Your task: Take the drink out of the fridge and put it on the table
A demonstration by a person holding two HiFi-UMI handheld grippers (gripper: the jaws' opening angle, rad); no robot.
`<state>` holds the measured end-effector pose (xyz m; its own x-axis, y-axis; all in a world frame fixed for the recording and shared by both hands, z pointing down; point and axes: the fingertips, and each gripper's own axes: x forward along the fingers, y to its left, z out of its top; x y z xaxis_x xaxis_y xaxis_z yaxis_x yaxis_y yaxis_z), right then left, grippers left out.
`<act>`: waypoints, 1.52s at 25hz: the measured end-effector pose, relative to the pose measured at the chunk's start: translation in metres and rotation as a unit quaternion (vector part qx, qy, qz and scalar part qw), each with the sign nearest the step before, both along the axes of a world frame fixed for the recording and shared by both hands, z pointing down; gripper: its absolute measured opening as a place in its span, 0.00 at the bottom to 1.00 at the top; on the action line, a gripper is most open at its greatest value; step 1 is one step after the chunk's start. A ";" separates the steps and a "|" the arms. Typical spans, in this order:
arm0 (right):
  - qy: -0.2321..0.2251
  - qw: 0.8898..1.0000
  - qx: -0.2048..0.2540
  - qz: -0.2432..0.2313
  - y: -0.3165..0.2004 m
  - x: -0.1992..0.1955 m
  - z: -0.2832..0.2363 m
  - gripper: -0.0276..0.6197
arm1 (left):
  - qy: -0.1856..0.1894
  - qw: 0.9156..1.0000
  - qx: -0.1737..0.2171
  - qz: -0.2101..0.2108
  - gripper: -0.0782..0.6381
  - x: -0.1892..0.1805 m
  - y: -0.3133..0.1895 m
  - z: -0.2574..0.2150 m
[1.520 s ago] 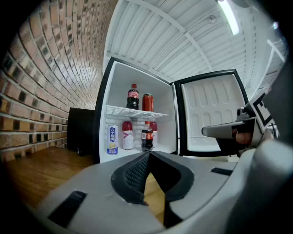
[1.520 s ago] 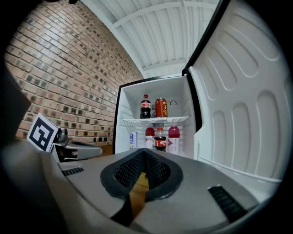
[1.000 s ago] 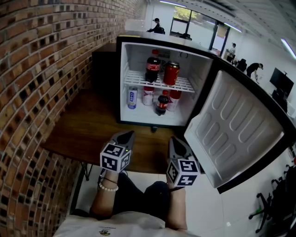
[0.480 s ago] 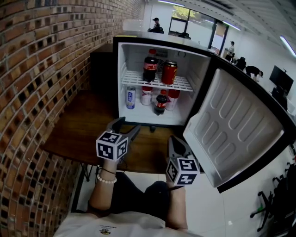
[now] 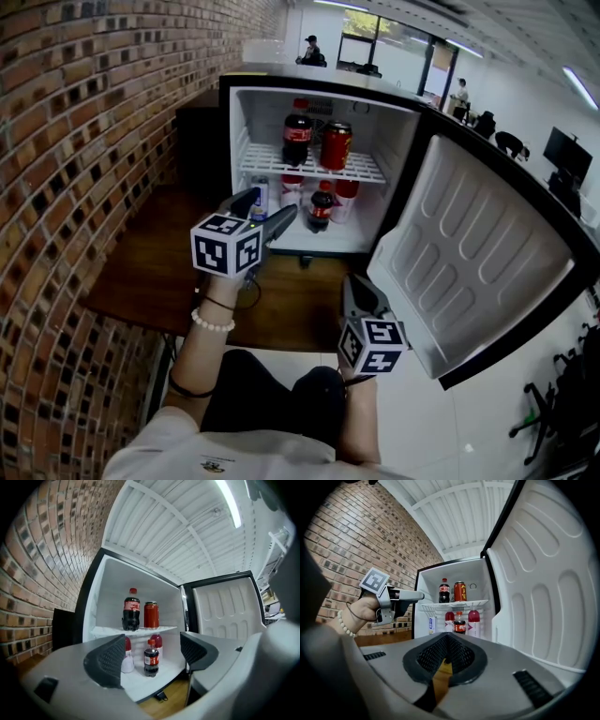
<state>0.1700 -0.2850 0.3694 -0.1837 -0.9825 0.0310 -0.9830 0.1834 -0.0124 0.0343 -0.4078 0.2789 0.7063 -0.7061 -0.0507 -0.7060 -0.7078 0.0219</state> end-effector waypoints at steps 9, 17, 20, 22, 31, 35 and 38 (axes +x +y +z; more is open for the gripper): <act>-0.011 1.000 -0.002 -0.002 -0.003 0.003 0.001 0.06 | -0.012 1.000 0.015 0.002 0.67 0.026 -0.048 -0.059; -0.016 1.000 -0.005 0.005 -0.005 0.015 0.002 0.06 | -0.032 0.999 0.015 -0.030 0.69 0.044 -0.103 -0.086; -0.018 1.000 -0.012 0.007 -0.008 0.020 0.004 0.06 | -0.037 0.998 0.005 -0.041 0.72 0.047 -0.125 -0.090; -0.018 1.000 -0.016 0.008 -0.008 0.023 0.005 0.06 | -0.041 0.998 0.000 -0.048 0.72 0.048 -0.138 -0.091; -0.017 1.000 -0.020 0.005 -0.013 0.026 0.006 0.06 | -0.044 0.998 -0.013 -0.048 0.68 0.060 -0.174 -0.089; -0.020 1.000 -0.021 0.010 -0.012 0.030 0.010 0.06 | -0.065 0.997 -0.001 -0.047 0.59 0.066 -0.174 -0.089; -0.021 0.999 -0.020 0.014 -0.010 0.034 0.009 0.06 | -0.067 0.997 0.001 -0.049 0.56 0.067 -0.173 -0.090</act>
<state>0.2036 -0.2947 0.3781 -0.1573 -0.9856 0.0622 -0.9863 0.1536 -0.0607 0.1009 -0.5811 0.1889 0.6339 -0.7725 0.0379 -0.7689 -0.6347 -0.0779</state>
